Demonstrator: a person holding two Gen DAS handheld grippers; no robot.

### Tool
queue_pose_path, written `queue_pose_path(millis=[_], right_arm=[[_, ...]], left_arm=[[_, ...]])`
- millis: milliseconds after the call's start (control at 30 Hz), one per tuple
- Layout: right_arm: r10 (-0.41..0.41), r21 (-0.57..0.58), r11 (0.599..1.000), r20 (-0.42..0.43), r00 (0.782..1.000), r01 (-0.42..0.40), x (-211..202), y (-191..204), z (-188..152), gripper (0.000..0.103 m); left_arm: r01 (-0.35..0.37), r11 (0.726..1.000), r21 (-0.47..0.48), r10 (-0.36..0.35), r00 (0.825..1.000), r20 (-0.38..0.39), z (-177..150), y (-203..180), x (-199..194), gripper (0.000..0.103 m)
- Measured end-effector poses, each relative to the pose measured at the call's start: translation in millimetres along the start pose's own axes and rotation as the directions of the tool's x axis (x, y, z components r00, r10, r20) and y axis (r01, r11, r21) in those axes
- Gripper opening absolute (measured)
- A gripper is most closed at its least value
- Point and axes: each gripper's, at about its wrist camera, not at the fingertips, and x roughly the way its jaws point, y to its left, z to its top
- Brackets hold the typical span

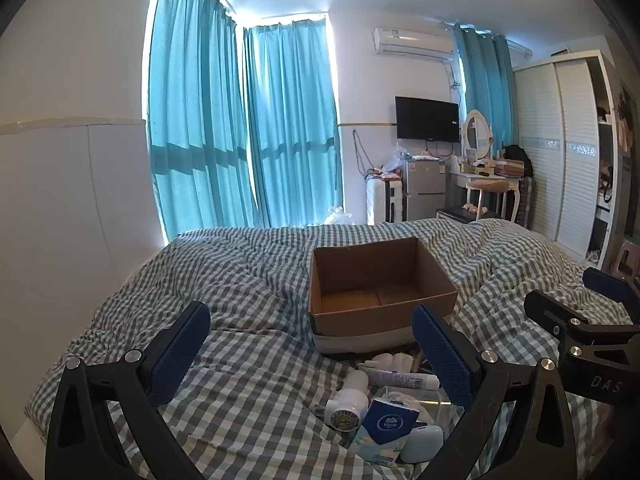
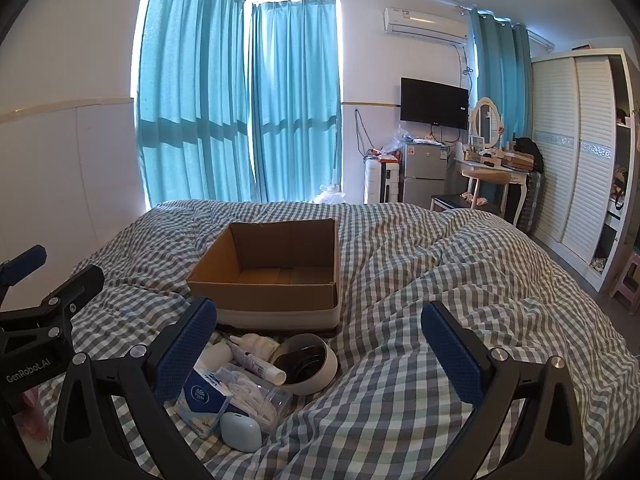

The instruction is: Organize objects

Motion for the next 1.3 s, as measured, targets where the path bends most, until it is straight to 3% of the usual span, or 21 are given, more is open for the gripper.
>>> queue_pose_path(millis=[1300], right_arm=[[0.008,-0.023,1.000,-0.015,1.000,-0.008,-0.3,7.0,-2.4,0.103]], left_arm=[[-0.005,1.000,-0.002,0.005,1.000,-0.002,0.5,2.1,-2.0,0.103]])
